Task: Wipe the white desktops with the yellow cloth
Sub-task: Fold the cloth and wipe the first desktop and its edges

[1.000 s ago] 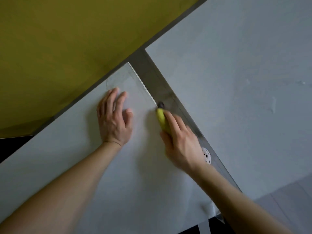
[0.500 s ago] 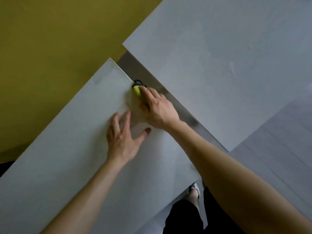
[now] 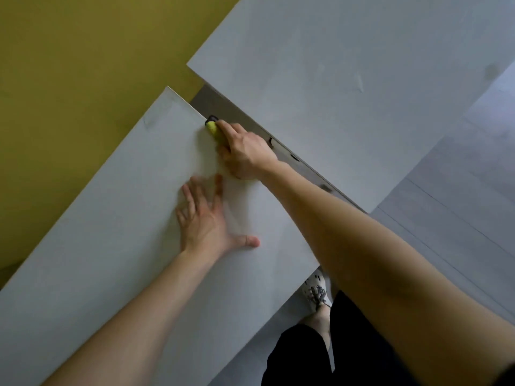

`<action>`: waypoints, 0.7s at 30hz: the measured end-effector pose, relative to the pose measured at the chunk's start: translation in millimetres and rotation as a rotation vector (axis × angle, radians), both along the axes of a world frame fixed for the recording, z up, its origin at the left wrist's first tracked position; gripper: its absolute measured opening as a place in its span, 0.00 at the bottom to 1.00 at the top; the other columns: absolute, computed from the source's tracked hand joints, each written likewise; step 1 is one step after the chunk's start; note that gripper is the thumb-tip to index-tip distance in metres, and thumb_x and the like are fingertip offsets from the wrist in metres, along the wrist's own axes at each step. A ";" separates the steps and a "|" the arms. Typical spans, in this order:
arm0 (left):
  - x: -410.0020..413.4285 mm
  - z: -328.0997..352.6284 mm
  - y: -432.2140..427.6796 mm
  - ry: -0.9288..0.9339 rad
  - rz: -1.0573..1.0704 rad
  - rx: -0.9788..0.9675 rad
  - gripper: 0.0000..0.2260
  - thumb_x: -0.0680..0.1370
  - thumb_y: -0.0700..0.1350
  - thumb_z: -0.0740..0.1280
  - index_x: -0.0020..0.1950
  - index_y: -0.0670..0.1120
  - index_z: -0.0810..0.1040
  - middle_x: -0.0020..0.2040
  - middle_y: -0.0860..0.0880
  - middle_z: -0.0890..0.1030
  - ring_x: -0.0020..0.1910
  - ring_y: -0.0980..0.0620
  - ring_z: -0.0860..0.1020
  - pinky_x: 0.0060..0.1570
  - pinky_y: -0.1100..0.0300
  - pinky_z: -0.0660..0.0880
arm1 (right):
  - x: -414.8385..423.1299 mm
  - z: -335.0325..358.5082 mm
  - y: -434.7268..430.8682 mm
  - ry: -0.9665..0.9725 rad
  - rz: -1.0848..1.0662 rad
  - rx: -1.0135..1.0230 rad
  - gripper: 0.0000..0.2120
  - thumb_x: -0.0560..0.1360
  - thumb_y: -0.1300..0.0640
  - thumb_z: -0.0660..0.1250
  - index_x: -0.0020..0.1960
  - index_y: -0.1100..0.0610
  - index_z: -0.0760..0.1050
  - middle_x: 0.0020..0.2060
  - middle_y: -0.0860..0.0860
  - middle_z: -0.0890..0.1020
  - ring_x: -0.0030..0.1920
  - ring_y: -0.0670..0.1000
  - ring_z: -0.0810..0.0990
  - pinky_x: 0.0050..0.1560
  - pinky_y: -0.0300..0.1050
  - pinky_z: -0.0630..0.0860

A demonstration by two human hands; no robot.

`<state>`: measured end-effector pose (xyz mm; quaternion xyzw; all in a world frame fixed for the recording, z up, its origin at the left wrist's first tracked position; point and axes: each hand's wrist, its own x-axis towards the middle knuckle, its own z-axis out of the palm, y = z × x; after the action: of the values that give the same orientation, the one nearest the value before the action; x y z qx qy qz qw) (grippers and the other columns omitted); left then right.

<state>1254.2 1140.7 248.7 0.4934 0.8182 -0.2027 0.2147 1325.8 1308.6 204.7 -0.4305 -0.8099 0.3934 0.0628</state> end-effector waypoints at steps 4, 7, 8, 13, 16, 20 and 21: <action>1.6 2.9 -0.8 -0.028 0.015 0.013 0.76 0.54 0.85 0.71 0.85 0.57 0.28 0.86 0.36 0.32 0.86 0.35 0.34 0.83 0.34 0.48 | 66.7 -11.2 -42.4 0.000 -0.023 0.019 0.28 0.86 0.44 0.60 0.84 0.45 0.60 0.70 0.53 0.75 0.59 0.65 0.80 0.59 0.57 0.77; 4.5 5.0 0.2 -0.034 0.009 0.010 0.78 0.52 0.85 0.72 0.85 0.56 0.29 0.86 0.36 0.31 0.86 0.35 0.34 0.83 0.31 0.50 | 186.4 -4.6 -117.6 -0.023 -0.078 -0.017 0.26 0.87 0.40 0.58 0.83 0.41 0.59 0.71 0.47 0.74 0.61 0.59 0.79 0.62 0.56 0.76; 4.5 5.4 0.7 -0.035 0.010 0.005 0.78 0.53 0.84 0.73 0.85 0.56 0.29 0.85 0.36 0.31 0.86 0.35 0.34 0.82 0.30 0.51 | 211.8 -1.0 -133.2 -0.028 -0.092 -0.044 0.25 0.87 0.38 0.56 0.83 0.40 0.59 0.72 0.46 0.74 0.63 0.57 0.78 0.63 0.56 0.76; 5.7 7.9 0.4 -0.043 0.016 0.015 0.77 0.53 0.84 0.73 0.86 0.56 0.30 0.86 0.36 0.33 0.86 0.35 0.35 0.82 0.30 0.52 | 166.2 -8.6 -103.8 -0.063 -0.043 0.001 0.32 0.82 0.36 0.49 0.84 0.44 0.59 0.72 0.51 0.75 0.63 0.64 0.79 0.64 0.58 0.77; 6.0 8.6 1.3 -0.034 0.014 0.008 0.76 0.55 0.83 0.74 0.86 0.56 0.30 0.86 0.36 0.32 0.86 0.35 0.34 0.82 0.32 0.51 | 76.0 -15.6 -49.5 -0.060 -0.021 0.052 0.29 0.86 0.41 0.55 0.85 0.46 0.57 0.72 0.54 0.75 0.63 0.66 0.79 0.61 0.56 0.75; 5.4 6.2 0.8 -0.021 0.013 -0.006 0.76 0.56 0.82 0.74 0.85 0.55 0.27 0.85 0.36 0.31 0.86 0.36 0.33 0.83 0.32 0.51 | 12.4 -9.3 -15.6 -0.078 -0.022 0.016 0.30 0.86 0.43 0.56 0.86 0.46 0.56 0.72 0.53 0.75 0.64 0.65 0.79 0.62 0.55 0.74; 5.2 5.7 0.7 -0.028 0.016 -0.008 0.76 0.56 0.82 0.74 0.85 0.56 0.28 0.85 0.36 0.31 0.86 0.36 0.33 0.83 0.32 0.51 | 17.0 -9.4 -17.9 -0.070 -0.026 0.009 0.30 0.86 0.43 0.57 0.86 0.46 0.57 0.72 0.53 0.75 0.64 0.64 0.78 0.63 0.56 0.74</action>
<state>1259.4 1141.3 254.4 0.4890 0.8181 -0.1972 0.2297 1342.7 1290.7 195.4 -0.4541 -0.8077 0.3738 0.0415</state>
